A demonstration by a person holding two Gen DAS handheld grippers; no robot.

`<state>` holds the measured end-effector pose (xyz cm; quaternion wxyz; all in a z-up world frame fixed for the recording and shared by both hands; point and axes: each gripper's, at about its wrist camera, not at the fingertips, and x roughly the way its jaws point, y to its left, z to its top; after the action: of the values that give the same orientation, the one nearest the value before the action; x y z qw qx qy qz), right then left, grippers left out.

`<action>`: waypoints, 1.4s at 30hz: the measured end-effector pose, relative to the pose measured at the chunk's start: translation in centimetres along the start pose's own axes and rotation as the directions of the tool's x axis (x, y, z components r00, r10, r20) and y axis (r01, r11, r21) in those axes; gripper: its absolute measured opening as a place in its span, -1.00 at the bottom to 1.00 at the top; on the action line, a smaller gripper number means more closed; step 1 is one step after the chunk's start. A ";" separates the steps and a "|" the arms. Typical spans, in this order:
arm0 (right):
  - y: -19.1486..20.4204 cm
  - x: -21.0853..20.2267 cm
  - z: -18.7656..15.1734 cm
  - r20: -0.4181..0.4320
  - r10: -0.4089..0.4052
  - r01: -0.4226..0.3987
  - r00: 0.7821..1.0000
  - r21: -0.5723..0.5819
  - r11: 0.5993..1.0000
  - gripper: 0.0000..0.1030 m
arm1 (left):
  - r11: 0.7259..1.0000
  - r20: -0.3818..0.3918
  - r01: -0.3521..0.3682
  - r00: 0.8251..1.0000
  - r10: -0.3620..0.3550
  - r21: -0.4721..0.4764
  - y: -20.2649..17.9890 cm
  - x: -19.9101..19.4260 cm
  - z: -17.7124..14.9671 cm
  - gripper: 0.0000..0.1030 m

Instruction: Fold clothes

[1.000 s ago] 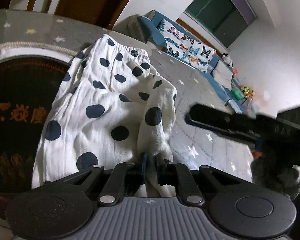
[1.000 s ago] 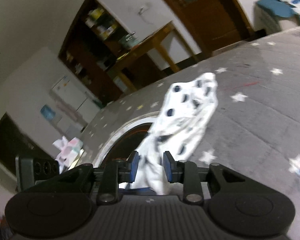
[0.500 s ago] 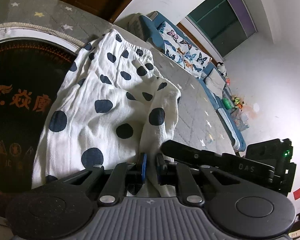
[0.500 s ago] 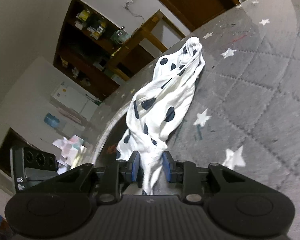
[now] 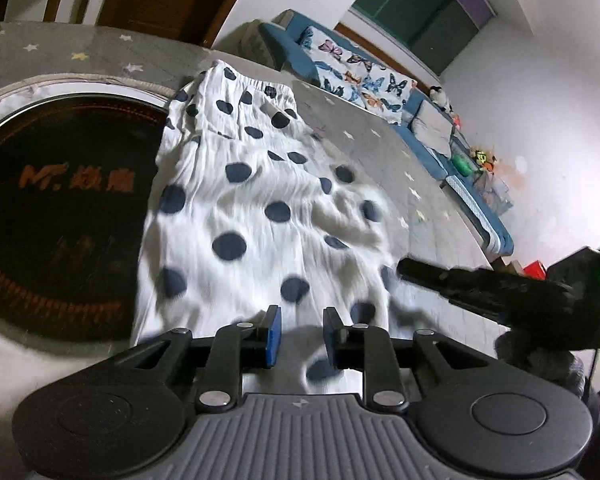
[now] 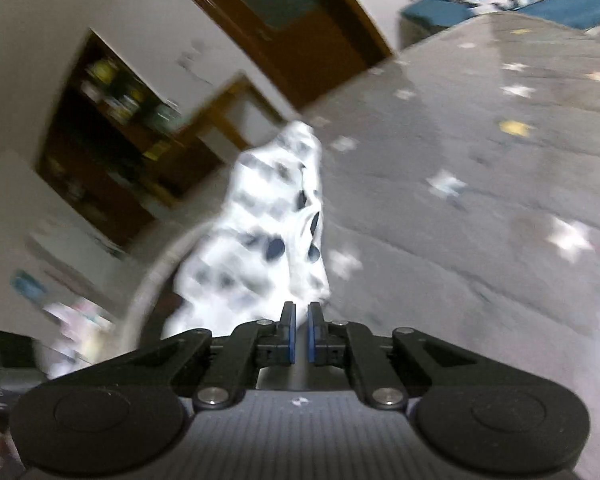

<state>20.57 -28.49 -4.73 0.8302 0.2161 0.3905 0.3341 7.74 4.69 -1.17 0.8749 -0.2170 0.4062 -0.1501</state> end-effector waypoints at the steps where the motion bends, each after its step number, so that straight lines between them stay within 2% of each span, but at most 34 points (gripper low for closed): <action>1: 0.1 -0.5 -0.2 0.009 -0.024 0.024 1.000 -0.007 1.000 -0.92 | 1.000 -0.003 0.000 1.000 0.000 0.003 -0.1 -0.4 -0.3 -0.47; 6: 1.0 -2.7 -1.3 0.054 -0.136 0.138 0.989 -0.041 0.990 -0.87 | 1.000 -0.015 -0.001 1.000 0.001 0.029 -0.9 -1.8 -2.2 -0.39; 9: 3.8 -2.4 -1.1 0.051 -0.076 0.083 0.996 -0.134 0.988 -0.83 | 1.000 -0.018 0.010 1.000 -0.010 0.026 -1.1 -2.3 -3.0 -0.39; 12: 5.9 -1.4 -1.9 0.000 -0.031 0.031 1.000 -0.204 0.978 -0.62 | 1.000 -0.022 0.023 1.000 -0.023 0.018 -1.2 -2.9 -3.7 -0.39; 14: 7.1 -0.7 -2.5 -0.040 -0.005 -0.005 0.999 -0.244 0.970 -0.62 | 0.999 -0.025 0.034 0.999 -0.034 0.009 -1.3 -3.6 -4.0 -0.38; 19: 9.0 0.9 -5.2 -0.148 -0.013 -0.042 0.989 -0.365 0.930 -0.56 | 0.999 -0.035 0.046 0.998 -0.046 0.003 -1.1 -5.5 -5.3 -0.36; 23: 10.3 0.1 -8.1 -0.182 -0.081 -0.028 0.980 -0.527 0.849 -0.50 | 0.999 -0.022 0.047 0.999 -0.046 0.027 -1.2 -7.5 -6.7 -0.36; 26: 11.2 -1.7 -9.4 -0.170 -0.135 0.002 0.976 -0.616 0.788 -0.39 | 0.999 0.019 0.019 1.000 -0.019 0.032 -1.5 -9.6 -7.5 -0.29; 28: 11.7 -2.3 -9.9 -0.171 -0.156 0.007 0.973 -0.651 0.759 -0.33 | 0.999 0.055 -0.023 0.998 0.022 0.024 -1.5 -10.7 -7.8 -0.12; 32: 12.5 -4.0 -10.3 -0.173 -0.148 -0.005 0.974 -0.665 0.747 -0.29 | 0.993 0.107 -0.116 0.987 0.117 -0.022 -0.9 -12.2 -8.3 0.14; 36: 13.6 -5.6 -11.0 -0.182 -0.108 -0.044 0.977 -0.674 0.738 -0.19 | 0.987 0.062 -0.132 0.988 0.138 -0.094 0.1 -11.6 -8.9 0.16; 38: 14.3 -6.4 -11.4 -0.192 -0.084 -0.071 0.978 -0.681 0.729 -0.18 | 0.987 0.033 -0.116 0.992 0.121 -0.112 0.1 -11.0 -9.2 0.13; 39: 14.6 -6.8 -11.6 -0.196 -0.072 -0.084 0.978 -0.684 0.724 -0.18 | 0.986 0.019 -0.107 0.994 0.111 -0.124 0.1 -10.8 -9.3 0.03; 40: 14.9 -7.1 -11.9 -0.203 -0.060 -0.098 0.977 -0.685 0.722 -0.17 | 0.986 0.006 -0.098 0.995 0.100 -0.138 0.2 -10.5 -9.4 -0.29; 42: 15.4 -7.4 -12.5 -0.202 -0.053 -0.105 0.978 -0.694 0.712 -0.03 | 0.982 -0.008 -0.071 0.997 0.071 -0.173 0.5 -10.5 -9.4 -0.49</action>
<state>1.20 -22.07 1.01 0.7997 -0.1453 0.3158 0.4895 -6.04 7.29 -0.01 0.8572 -0.2773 0.4259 -0.0831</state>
